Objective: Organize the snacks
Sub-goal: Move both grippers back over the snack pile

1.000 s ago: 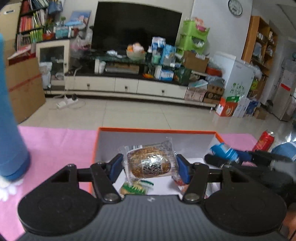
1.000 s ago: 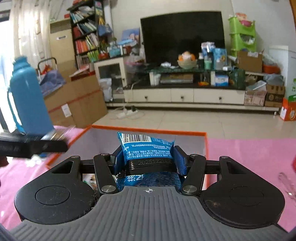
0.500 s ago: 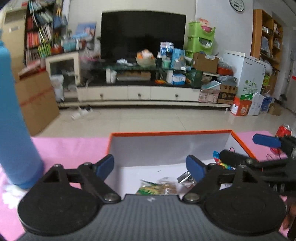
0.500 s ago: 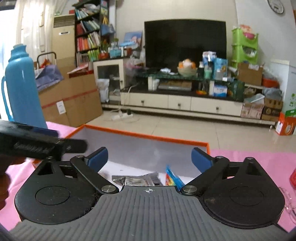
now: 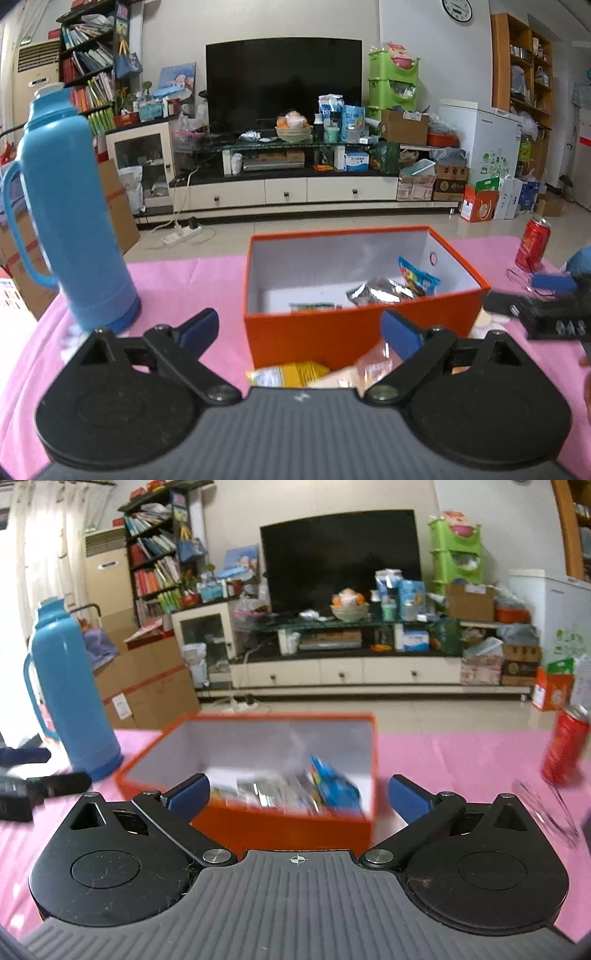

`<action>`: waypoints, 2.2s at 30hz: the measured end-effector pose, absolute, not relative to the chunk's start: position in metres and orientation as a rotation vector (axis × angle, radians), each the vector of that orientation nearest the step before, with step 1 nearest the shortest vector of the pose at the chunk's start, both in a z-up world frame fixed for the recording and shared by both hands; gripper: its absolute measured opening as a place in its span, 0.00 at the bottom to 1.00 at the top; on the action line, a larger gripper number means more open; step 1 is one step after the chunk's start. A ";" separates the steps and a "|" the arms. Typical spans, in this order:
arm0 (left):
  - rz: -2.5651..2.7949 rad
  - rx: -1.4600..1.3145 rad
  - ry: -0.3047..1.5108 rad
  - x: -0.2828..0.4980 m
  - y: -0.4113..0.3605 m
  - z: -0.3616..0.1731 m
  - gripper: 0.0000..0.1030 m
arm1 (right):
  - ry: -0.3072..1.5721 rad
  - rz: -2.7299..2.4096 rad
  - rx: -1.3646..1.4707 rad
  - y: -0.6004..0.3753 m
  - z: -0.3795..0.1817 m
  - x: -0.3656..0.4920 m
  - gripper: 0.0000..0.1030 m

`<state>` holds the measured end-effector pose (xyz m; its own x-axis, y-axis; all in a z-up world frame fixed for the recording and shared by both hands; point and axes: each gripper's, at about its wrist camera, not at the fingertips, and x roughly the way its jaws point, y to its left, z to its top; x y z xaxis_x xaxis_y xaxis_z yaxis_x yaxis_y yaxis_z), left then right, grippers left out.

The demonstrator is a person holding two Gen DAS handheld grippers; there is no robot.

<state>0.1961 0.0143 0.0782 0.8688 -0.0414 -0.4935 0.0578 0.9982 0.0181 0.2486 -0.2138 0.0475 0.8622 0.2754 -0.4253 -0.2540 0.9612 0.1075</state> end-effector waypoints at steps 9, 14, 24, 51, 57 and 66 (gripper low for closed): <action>-0.024 -0.037 0.593 0.135 0.019 0.052 0.92 | 0.635 0.221 0.123 -0.263 -0.014 0.159 0.81; -0.007 -0.157 0.694 0.080 0.027 0.013 0.92 | 0.621 0.127 0.113 -0.289 -0.022 0.149 0.81; -0.045 -0.057 0.710 0.072 -0.002 0.007 0.92 | 0.679 0.169 0.492 -0.330 -0.035 0.163 0.80; 0.136 0.011 0.818 0.162 0.063 -0.019 0.92 | 0.797 0.222 0.466 -0.308 -0.054 0.187 0.81; 0.106 -0.069 0.787 0.138 0.089 -0.013 0.92 | 0.808 0.221 0.446 -0.302 -0.055 0.188 0.81; -0.047 0.103 0.689 0.173 0.019 -0.006 1.00 | 0.818 0.212 0.379 -0.291 -0.057 0.192 0.81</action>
<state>0.1725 0.0188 -0.0063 0.7708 -0.0090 -0.6371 0.0772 0.9939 0.0792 0.1915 -0.2914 -0.0572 0.6675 0.3275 -0.6687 -0.0389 0.9122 0.4079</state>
